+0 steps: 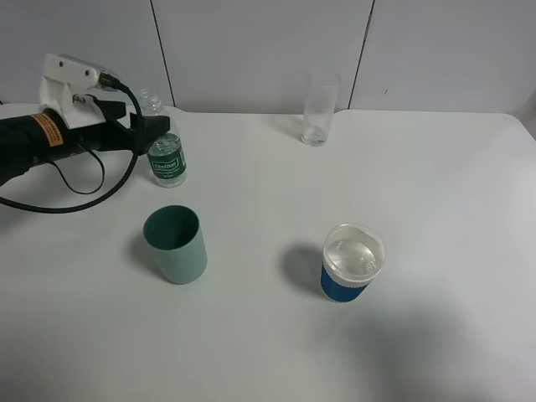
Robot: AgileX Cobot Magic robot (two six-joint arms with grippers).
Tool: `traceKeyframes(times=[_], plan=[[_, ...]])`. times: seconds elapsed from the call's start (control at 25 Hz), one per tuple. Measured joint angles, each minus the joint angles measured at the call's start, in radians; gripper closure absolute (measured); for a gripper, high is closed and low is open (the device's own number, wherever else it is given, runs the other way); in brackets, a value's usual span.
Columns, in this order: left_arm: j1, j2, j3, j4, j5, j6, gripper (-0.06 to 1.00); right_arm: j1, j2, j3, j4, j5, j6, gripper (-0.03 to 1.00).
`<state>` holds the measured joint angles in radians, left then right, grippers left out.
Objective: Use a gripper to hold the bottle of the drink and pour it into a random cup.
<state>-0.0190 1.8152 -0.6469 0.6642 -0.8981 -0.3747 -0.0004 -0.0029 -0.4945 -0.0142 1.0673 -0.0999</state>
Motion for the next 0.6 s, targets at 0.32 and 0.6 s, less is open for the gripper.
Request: traceKeyframes(times=[0.32, 0.6], plan=[[0.0, -0.204, 0.153, -0.078, 0.133, 0.055, 0.06, 0.0, 0.0, 0.0, 0.0, 0.0, 0.0, 0.23], [0.0, -0.451, 0.209, -0.286, 0.318, 0.077, 0.06, 0.0, 0.0, 0.0, 0.0, 0.0, 0.0, 0.23]])
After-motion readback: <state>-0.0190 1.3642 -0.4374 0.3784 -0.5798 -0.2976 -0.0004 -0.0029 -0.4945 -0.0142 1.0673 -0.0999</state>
